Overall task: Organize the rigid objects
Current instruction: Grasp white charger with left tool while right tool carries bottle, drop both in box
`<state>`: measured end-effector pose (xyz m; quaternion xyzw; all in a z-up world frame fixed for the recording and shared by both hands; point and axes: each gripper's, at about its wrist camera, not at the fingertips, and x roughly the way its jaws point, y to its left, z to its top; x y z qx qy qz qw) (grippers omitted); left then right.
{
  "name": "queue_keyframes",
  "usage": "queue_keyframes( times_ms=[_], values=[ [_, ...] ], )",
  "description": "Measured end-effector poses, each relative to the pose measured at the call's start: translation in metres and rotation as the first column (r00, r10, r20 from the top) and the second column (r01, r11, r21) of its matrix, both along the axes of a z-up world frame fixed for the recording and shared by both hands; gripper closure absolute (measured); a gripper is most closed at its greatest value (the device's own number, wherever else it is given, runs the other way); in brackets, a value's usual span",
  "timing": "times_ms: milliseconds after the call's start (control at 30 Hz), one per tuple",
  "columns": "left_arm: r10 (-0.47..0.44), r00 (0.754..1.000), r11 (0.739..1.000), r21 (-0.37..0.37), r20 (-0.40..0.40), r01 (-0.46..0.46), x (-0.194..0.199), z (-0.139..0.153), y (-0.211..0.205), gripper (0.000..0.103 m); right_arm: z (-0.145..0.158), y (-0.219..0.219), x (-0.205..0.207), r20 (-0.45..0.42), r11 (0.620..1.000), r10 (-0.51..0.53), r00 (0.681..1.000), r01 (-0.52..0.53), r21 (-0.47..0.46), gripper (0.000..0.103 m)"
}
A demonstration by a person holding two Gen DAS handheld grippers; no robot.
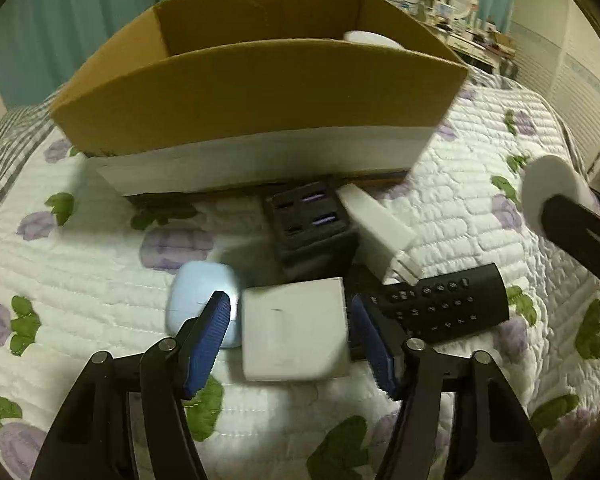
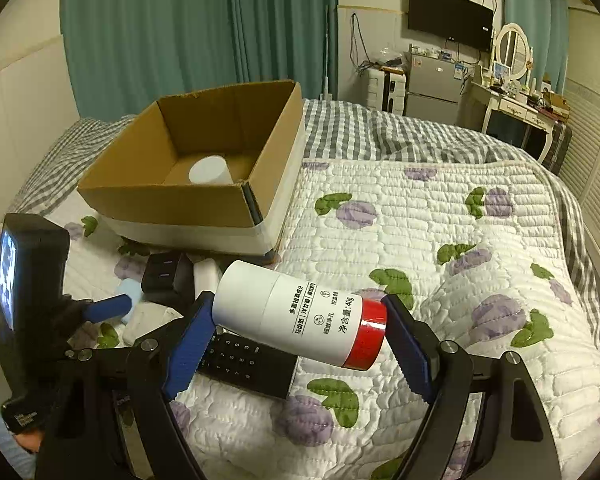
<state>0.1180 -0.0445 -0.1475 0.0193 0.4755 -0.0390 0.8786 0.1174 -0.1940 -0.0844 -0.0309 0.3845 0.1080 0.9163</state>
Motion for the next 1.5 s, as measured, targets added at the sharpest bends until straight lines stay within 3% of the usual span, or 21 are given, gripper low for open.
queue_keyframes(
  times_ms=[133,367,700,833,967,1033,1200,1333,1500],
  values=[
    [-0.036,0.999,0.998,0.052,0.004,0.036,-0.009,-0.002,-0.01,0.049,-0.001,0.004,-0.003,0.011,1.0,0.004,1.0,-0.004,-0.017,0.021],
    [-0.003,0.999,1.0,-0.012,0.032,0.004,-0.025,0.014,0.008,0.05,0.005,0.006,-0.009,0.038,0.999,-0.006,0.999,0.008,-0.051,0.021],
    [0.071,0.97,0.995,-0.082,0.233,-0.053,-0.047,0.106,0.052,0.05,0.057,0.021,-0.013,0.134,0.999,0.04,0.99,-0.035,-0.039,0.021],
    [0.062,0.953,0.996,-0.079,0.298,-0.039,-0.026,0.15,0.063,0.05,0.096,0.032,0.007,0.22,0.997,0.077,0.972,-0.069,-0.044,0.021],
    [0.055,0.942,0.997,-0.063,0.331,-0.036,0.016,0.173,0.069,0.05,0.123,0.043,0.038,0.27,0.995,0.101,0.957,-0.098,-0.026,0.021],
    [0.05,0.939,0.998,-0.052,0.341,-0.035,0.036,0.176,0.07,0.05,0.131,0.049,0.058,0.29,0.994,0.105,0.951,-0.103,-0.02,0.021],
    [-0.029,0.942,0.998,0.062,0.335,0.008,0.103,0.159,0.062,0.05,0.134,0.064,0.099,0.313,0.995,0.103,0.944,-0.104,-0.014,0.021],
    [-0.022,0.962,0.999,0.048,0.273,0.009,0.136,0.12,0.068,0.05,0.11,0.072,0.131,0.278,0.995,0.104,0.955,-0.103,-0.021,0.021],
    [-0.054,0.973,0.997,0.064,0.224,0.04,0.145,0.086,0.067,0.049,0.08,0.08,0.153,0.192,0.995,0.103,0.976,-0.1,-0.027,0.021]
  ],
)
